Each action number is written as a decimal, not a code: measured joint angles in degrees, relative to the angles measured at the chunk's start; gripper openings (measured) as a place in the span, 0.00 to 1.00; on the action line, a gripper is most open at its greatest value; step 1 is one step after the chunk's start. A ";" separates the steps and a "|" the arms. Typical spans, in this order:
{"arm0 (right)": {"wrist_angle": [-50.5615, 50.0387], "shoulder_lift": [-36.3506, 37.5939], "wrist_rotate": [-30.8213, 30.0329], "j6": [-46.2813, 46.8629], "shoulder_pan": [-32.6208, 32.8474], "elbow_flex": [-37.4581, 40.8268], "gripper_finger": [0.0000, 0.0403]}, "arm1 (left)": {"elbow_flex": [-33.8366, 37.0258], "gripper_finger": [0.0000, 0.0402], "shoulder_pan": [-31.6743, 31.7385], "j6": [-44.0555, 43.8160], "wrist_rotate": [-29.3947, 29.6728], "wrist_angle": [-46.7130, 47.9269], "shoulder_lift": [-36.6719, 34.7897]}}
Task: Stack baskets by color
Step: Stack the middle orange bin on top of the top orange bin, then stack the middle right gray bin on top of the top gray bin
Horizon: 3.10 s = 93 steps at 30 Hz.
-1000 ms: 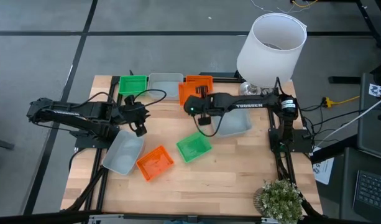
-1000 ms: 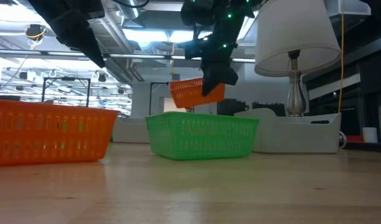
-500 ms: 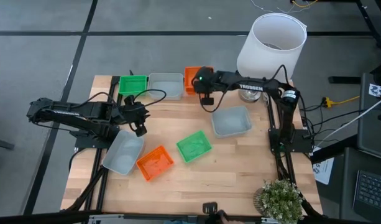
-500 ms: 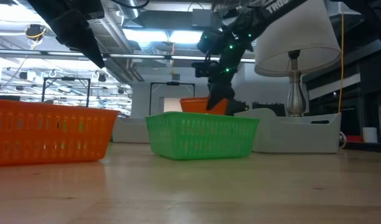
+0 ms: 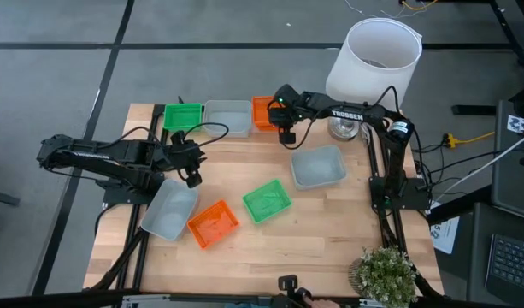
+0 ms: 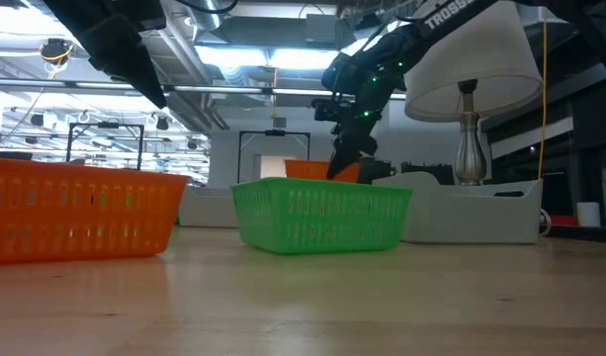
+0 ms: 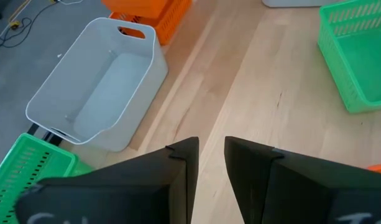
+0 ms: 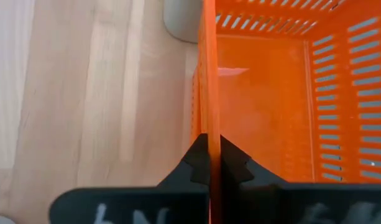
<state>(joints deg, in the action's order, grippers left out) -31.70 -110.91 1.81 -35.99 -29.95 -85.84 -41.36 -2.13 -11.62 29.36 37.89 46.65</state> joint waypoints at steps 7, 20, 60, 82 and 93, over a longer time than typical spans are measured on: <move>0.84 -0.02 -0.49 1.05 -0.77 0.42 0.00 | 0.00 0.17 0.02 0.00 0.00 0.00 0.00; 10.24 -0.02 -0.62 1.05 -1.77 7.56 0.00 | 0.00 0.17 0.02 0.00 0.00 -0.02 0.00; -17.91 0.11 -0.50 13.70 2.85 -5.09 0.22 | 0.00 0.18 0.00 -0.31 0.00 0.00 0.00; -44.01 8.20 3.85 31.17 22.29 9.70 0.20 | -0.02 0.18 0.02 -0.28 -0.02 0.00 0.00; -33.68 10.76 -1.35 33.40 26.19 20.42 0.20 | -0.02 0.18 0.00 -0.33 -0.02 -0.02 0.02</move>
<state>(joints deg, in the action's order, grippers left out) -65.38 -100.15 0.46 -2.59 -3.77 -65.43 -41.39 -2.12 -11.94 29.34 37.87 46.68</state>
